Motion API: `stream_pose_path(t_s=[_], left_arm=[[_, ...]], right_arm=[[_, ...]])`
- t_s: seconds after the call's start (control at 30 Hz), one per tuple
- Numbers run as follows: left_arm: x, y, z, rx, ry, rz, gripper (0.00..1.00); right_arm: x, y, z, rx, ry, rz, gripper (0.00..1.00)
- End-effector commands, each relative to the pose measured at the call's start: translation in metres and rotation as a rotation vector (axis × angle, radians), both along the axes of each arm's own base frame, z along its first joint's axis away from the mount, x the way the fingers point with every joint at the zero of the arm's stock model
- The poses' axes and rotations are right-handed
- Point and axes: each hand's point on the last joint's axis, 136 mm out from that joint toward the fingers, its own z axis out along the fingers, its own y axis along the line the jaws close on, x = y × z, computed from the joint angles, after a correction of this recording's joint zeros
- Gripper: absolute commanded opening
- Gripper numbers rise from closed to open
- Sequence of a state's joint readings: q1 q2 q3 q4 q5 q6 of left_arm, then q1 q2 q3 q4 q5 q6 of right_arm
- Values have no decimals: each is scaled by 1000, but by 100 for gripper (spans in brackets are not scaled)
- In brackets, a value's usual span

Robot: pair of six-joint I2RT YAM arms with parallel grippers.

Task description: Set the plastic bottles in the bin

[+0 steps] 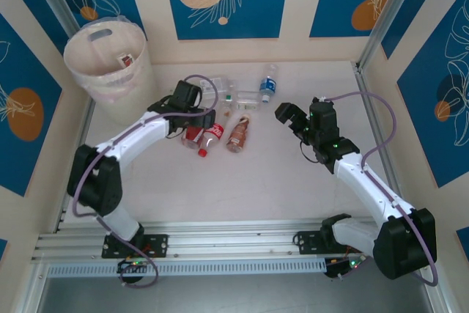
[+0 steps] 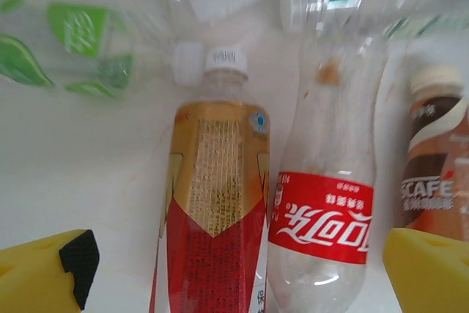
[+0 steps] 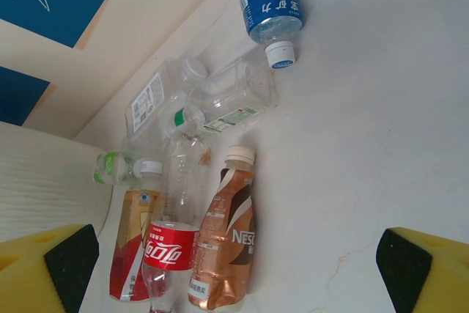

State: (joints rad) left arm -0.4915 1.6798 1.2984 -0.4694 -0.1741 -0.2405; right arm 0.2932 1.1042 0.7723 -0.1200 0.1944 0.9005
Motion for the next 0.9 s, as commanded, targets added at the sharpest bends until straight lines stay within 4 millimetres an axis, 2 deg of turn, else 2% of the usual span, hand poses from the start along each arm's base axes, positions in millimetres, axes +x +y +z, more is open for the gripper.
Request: stream_pose_path(t_s=[0.0, 0.13, 0.47, 0.6, 0.77, 0.87], left_arm=[[-11, -4, -15, 46, 129, -62, 100], [-2, 8, -33, 112, 190, -12, 99], [14, 18, -56, 51, 278, -1, 81], [17, 11, -65, 35, 302, -28, 81], [23, 18, -79, 105, 334, -19, 81], [22, 13, -86, 92, 353, -36, 82]], right_arm=[[0, 0, 5, 6, -21, 5, 100], [0, -1, 4, 3, -19, 3, 100], [0, -4, 2, -3, -8, -11, 100], [1, -4, 2, -1, -8, -15, 100], [2, -3, 4, 1, -12, -11, 100], [3, -3, 4, -1, -12, -10, 100]])
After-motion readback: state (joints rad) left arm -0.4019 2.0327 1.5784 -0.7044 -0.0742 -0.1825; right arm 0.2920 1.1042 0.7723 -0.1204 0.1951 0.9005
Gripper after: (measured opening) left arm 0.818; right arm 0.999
